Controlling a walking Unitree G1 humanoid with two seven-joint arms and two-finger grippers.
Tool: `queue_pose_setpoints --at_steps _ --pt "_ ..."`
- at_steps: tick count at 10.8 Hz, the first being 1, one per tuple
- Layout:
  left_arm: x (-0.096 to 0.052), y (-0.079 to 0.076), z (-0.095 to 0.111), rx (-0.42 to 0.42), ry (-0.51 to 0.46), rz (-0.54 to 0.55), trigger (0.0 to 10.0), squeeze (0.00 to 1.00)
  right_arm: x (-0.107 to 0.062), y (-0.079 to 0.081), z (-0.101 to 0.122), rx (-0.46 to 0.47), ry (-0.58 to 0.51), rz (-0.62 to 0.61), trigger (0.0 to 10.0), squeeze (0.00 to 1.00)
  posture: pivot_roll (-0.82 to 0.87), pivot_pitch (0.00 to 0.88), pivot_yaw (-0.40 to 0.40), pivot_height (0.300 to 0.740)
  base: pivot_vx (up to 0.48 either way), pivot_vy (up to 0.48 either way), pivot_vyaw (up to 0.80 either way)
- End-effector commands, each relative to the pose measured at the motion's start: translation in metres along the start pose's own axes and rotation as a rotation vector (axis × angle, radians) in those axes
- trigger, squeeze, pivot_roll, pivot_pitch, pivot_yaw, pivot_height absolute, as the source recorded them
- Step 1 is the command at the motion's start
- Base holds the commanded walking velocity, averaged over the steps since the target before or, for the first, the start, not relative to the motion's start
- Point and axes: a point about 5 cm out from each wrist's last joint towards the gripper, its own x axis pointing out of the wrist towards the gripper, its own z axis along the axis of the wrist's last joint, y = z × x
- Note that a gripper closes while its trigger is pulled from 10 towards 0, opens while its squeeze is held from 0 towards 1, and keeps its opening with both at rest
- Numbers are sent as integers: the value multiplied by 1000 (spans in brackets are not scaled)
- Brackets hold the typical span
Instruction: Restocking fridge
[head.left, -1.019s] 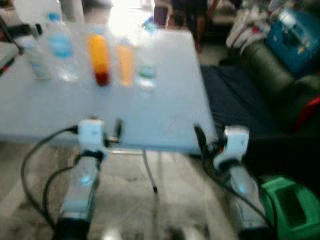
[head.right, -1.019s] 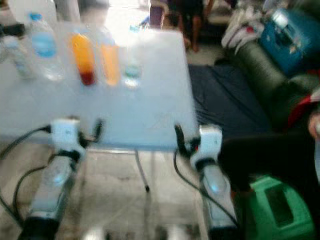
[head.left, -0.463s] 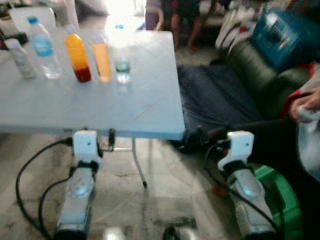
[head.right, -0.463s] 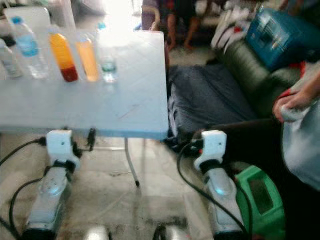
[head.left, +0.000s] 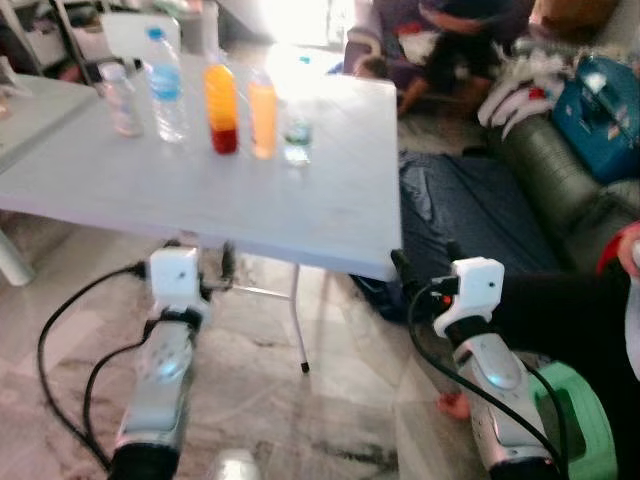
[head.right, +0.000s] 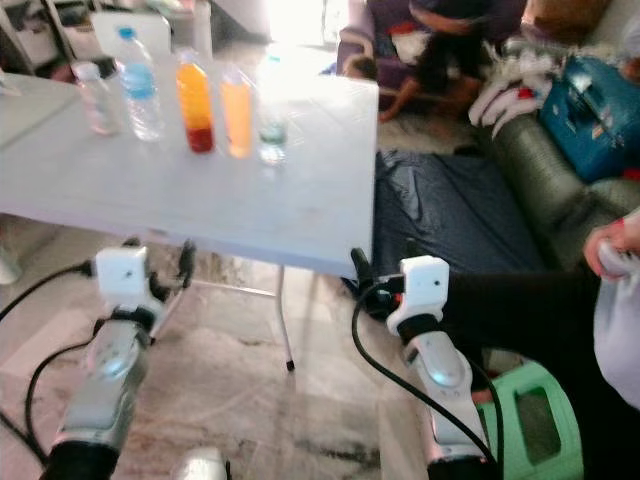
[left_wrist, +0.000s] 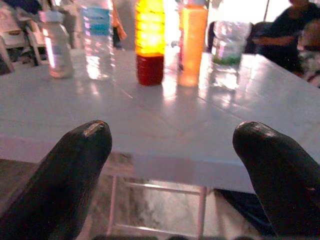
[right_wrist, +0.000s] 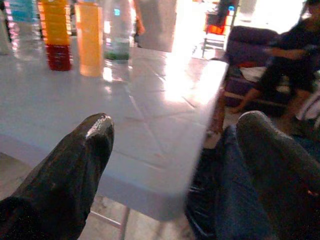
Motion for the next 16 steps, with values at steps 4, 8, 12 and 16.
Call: queue_pose_setpoints --at_steps 4,8,12,16 --pt "0 -1 -5 6 13 -15 10000 0 2 0 6 10 -33 11 10000 0 89 0 -49 740 368 0 595" --pt "3 -5 -2 5 7 -29 10000 0 5 -1 5 0 -32 -1 10000 0 86 5 -44 740 373 0 0" --pt "8 -6 3 -4 -7 -24 10000 0 6 -1 6 -5 -34 3 10000 0 82 12 -45 740 363 0 0" --pt "10 6 8 26 -26 32 10000 0 7 3 13 -30 -66 42 10000 0 88 38 -47 740 0 0 169"
